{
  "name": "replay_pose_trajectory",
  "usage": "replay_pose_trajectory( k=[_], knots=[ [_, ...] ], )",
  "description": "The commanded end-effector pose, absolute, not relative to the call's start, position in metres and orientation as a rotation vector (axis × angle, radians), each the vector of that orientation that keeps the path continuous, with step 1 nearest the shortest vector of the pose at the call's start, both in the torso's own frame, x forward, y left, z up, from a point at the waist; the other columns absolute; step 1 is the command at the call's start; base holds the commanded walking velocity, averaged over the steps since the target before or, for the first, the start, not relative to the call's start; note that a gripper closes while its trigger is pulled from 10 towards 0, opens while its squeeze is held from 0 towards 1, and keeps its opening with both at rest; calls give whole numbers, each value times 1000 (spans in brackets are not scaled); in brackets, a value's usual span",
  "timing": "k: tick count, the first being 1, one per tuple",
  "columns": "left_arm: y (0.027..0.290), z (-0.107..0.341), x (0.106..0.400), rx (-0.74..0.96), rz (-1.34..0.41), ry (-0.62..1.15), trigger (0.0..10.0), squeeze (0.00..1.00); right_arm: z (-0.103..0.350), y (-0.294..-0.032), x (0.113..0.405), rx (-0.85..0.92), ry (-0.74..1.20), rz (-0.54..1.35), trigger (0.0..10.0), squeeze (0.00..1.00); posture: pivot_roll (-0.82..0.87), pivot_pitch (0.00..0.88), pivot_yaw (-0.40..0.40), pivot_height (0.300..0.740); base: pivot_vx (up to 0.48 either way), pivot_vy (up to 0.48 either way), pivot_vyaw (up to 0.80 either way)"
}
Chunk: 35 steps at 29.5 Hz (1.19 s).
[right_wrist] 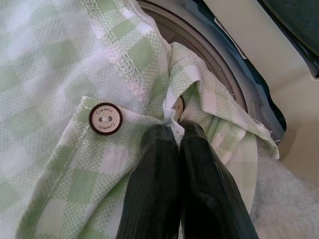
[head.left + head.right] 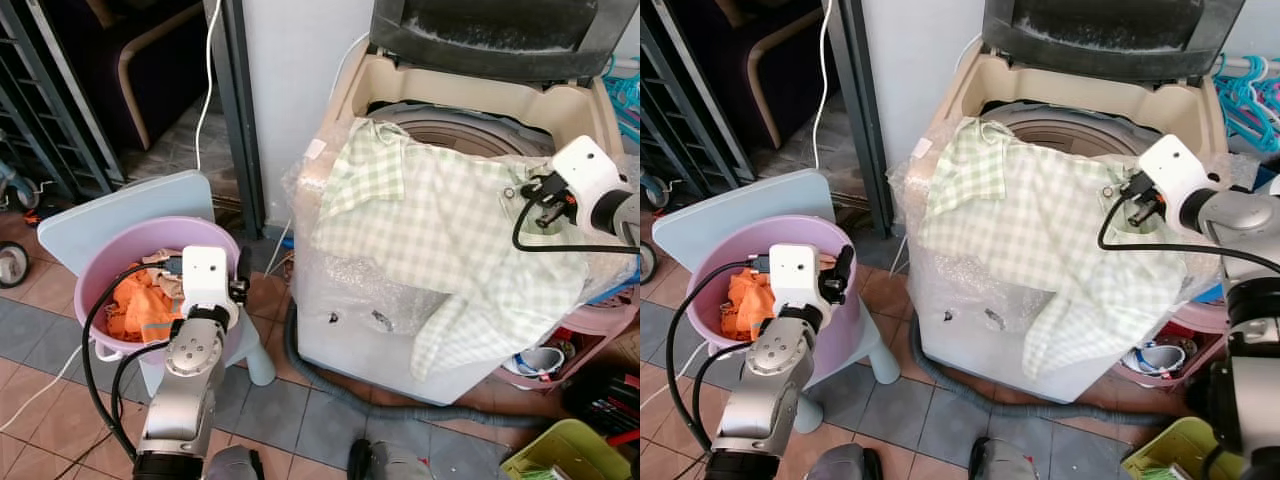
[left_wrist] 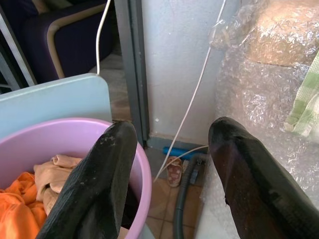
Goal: Clothes washing
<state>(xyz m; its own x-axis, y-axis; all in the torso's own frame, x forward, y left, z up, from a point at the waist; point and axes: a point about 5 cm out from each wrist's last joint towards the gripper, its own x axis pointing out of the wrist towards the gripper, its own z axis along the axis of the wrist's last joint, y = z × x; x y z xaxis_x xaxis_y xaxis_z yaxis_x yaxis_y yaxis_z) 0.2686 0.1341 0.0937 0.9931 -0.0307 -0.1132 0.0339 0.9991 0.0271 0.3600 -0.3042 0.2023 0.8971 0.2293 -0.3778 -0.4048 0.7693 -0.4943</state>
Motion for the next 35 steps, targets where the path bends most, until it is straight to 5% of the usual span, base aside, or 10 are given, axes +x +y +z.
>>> replay_pose_trajectory(
  k=[1,10,17,23,24,25,26,27,28,35],
  knots=[
    [133,97,268,31,-30,99,10000,0,216,-299,370,-535,248,297,0,0,-36,75,-22,740,0,0,0],
    [137,94,260,33,-15,115,10000,0,300,-260,404,-426,-81,151,0,0,-18,101,-39,740,0,0,0],
    [138,95,257,37,2,116,10000,0,408,-208,401,-351,-548,124,0,0,-4,120,-46,740,0,0,0],
    [141,100,261,46,38,98,10000,0,406,-174,408,-543,-561,40,0,0,14,120,-46,740,0,0,0],
    [140,102,263,46,39,94,10000,0,383,-168,416,-669,-456,34,2588,0,15,119,-43,740,0,0,0],
    [139,102,263,45,38,93,10000,0,365,-167,421,-729,-360,41,10000,0,15,119,-43,740,0,0,0],
    [139,102,263,45,38,93,10000,0,365,-167,421,-729,-360,41,10000,0,15,119,-43,740,0,0,0],
    [138,101,263,44,28,95,10000,0,330,-173,427,-703,-177,84,10000,600,13,116,-43,740,0,0,0],
    [135,101,263,41,17,95,10000,0,291,-185,428,-679,24,117,10000,1000,15,111,-43,740,0,0,0],
    [135,101,266,35,16,98,10000,0,276,-219,421,-614,58,56,10000,1000,7,95,-39,740,0,0,0]
  ],
)
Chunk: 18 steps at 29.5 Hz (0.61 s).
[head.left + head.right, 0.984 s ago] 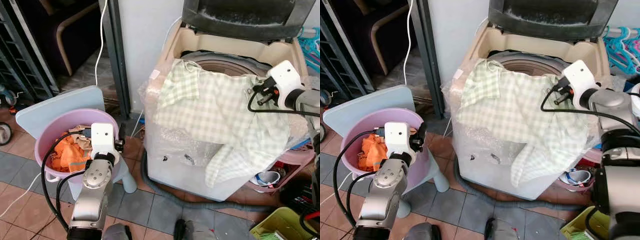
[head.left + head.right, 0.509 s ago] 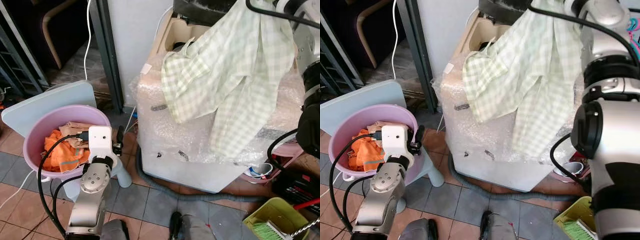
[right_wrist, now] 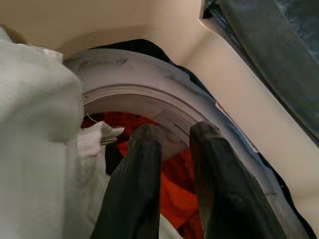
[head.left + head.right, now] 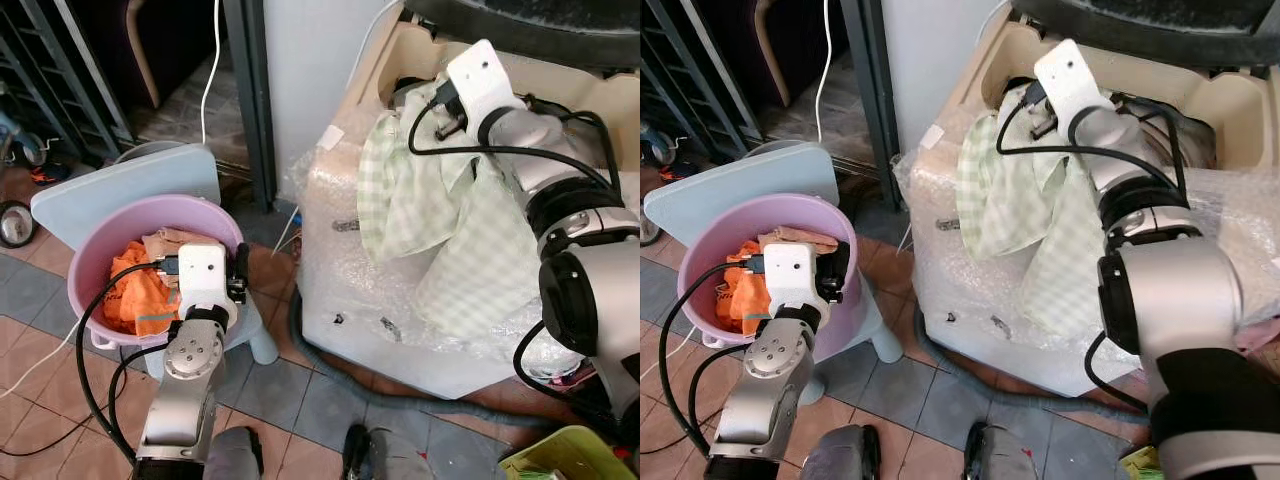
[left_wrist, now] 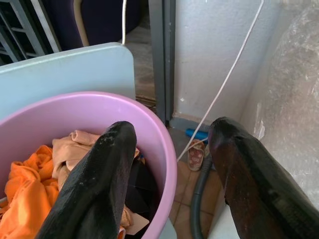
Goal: Clothes washing
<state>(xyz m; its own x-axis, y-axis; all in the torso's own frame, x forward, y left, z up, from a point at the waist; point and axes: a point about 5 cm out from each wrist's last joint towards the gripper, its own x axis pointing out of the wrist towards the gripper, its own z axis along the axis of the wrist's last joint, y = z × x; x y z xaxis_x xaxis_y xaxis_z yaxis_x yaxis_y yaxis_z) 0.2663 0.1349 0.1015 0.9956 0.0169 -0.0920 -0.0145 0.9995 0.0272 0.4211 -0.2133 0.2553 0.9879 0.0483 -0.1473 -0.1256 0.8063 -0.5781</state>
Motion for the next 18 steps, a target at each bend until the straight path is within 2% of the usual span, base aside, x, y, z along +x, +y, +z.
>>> replay_pose_trajectory(
  k=[1,4,6,10,11,14,15,18],
  knots=[
    [135,100,266,35,15,98,10000,0,280,-221,421,-601,34,48,10000,1000,5,92,-38,740,0,0,0],
    [134,100,267,34,9,97,10000,0,299,-225,419,-592,-67,46,10000,1000,5,85,-36,740,0,0,0],
    [133,100,269,32,4,96,10000,0,312,-224,416,-581,-170,112,10000,1000,-5,76,-32,740,0,0,0],
    [132,101,270,30,2,94,10000,0,318,-226,410,-535,-244,220,10000,1000,-11,71,-28,740,0,0,0],
    [131,101,272,27,-3,90,10000,0,316,-234,403,-481,-281,297,10000,1000,-17,67,-23,740,0,0,0],
    [129,102,272,25,-11,86,10000,0,311,-240,396,-413,-294,381,10000,1000,-17,64,-17,740,0,0,0],
    [129,102,272,20,-17,81,10000,0,302,-243,387,-371,-286,496,10000,1000,-23,62,-12,740,0,0,0],
    [129,102,273,20,-22,80,10000,0,291,-244,373,-340,-255,619,10000,1000,-28,60,-7,740,0,0,0]
  ],
)
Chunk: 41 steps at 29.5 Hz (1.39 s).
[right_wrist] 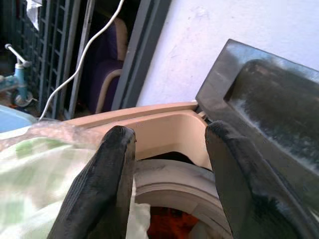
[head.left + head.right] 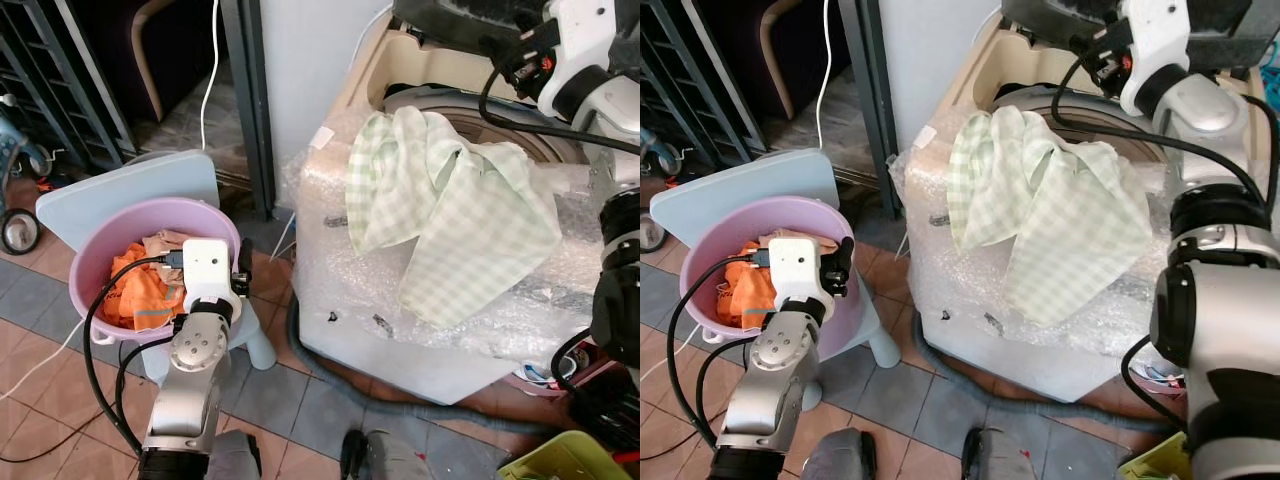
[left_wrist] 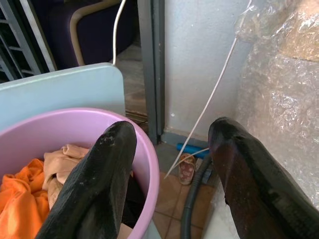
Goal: Clothes washing
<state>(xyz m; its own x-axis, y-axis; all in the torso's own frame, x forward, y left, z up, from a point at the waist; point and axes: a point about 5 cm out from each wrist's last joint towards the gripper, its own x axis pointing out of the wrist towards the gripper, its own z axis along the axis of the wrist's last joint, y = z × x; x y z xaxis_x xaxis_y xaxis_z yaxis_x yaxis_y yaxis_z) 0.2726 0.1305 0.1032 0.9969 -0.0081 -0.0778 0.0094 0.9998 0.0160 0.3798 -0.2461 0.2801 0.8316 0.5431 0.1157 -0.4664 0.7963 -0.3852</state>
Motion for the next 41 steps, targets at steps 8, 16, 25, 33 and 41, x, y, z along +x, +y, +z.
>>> replay_pose_trajectory(
  k=[8,16,25,33,41],
  knots=[
    [127,102,275,21,-45,82,10000,0,253,-250,328,-294,-33,913,10000,1000,-52,55,11,740,0,0,0],
    [124,101,275,19,-59,82,10000,0,219,-248,332,-485,95,817,10000,1000,-38,58,9,740,0,0,0],
    [129,100,273,27,-40,89,10000,0,194,-231,342,-531,152,664,0,0,-25,58,-1,740,0,0,0],
    [125,99,275,24,-45,89,10000,0,201,-244,372,-439,139,355,0,0,-39,51,-3,740,0,0,0],
    [123,101,279,19,-43,80,10000,0,245,-250,403,-210,14,31,0,0,-26,42,-15,740,0,0,0]
  ],
)
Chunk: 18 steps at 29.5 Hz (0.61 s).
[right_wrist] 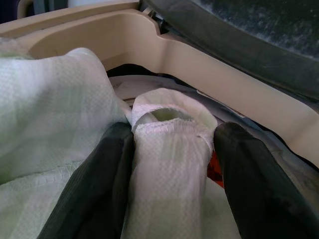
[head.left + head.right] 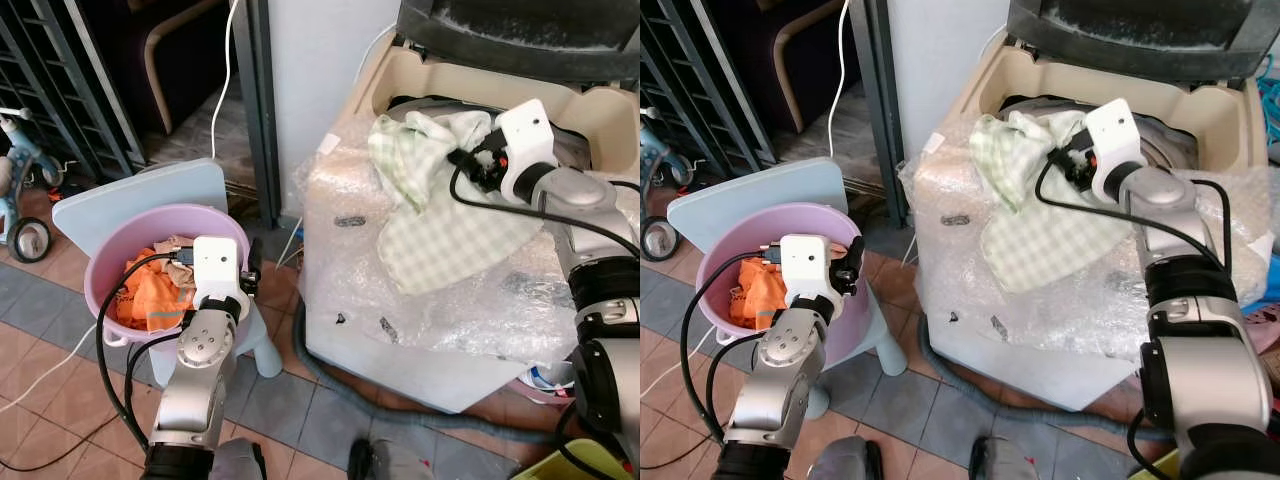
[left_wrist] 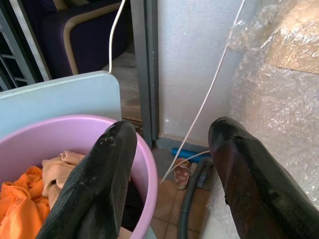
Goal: Clothes washing
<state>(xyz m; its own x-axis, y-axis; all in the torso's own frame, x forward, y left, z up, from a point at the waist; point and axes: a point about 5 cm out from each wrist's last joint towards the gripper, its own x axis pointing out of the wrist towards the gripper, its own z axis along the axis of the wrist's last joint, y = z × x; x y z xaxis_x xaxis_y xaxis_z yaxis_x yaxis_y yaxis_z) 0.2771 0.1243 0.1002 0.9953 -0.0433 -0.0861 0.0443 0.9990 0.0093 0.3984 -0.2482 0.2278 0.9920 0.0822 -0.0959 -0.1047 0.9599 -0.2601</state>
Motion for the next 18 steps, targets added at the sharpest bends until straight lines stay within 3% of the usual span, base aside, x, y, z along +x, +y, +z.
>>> replay_pose_trajectory(
  k=[1,4,7,8,9,10,11,15,16,18],
  knots=[
    [123,101,279,19,-43,80,10000,0,245,-250,403,-210,14,31,0,0,-26,42,-15,740,0,0,0],
    [126,100,277,22,-22,81,10000,0,287,-241,410,-122,-179,-25,0,0,-15,39,-26,740,0,0,0],
    [128,99,276,24,-14,86,10000,0,295,-238,411,-134,-210,-54,0,0,-13,37,-30,740,0,0,0],
    [127,98,276,24,-14,87,10000,0,298,-234,412,-153,-230,-42,10000,0,-14,35,-30,740,0,0,0],
    [127,98,276,23,-14,87,10000,0,300,-232,412,-167,-245,-32,10000,0,-14,35,-30,740,0,0,0],
    [126,99,276,20,-16,85,10000,0,302,-230,412,-184,-260,-27,10000,125,-13,36,-31,740,0,0,0],
    [125,99,276,17,-18,82,10000,0,304,-228,411,-203,-281,-6,10000,1000,-14,39,-30,740,0,0,0],
    [124,100,276,13,-18,78,10000,0,303,-215,404,-285,-323,278,10000,1000,-13,45,-32,740,0,0,0],
    [126,99,275,13,-15,82,10000,0,290,-217,395,-332,-259,452,10000,1000,-22,46,-29,740,0,0,0],
    [127,98,275,15,-15,87,10000,0,279,-225,385,-393,-205,550,10000,1000,-28,49,-24,740,0,0,0]
  ],
)
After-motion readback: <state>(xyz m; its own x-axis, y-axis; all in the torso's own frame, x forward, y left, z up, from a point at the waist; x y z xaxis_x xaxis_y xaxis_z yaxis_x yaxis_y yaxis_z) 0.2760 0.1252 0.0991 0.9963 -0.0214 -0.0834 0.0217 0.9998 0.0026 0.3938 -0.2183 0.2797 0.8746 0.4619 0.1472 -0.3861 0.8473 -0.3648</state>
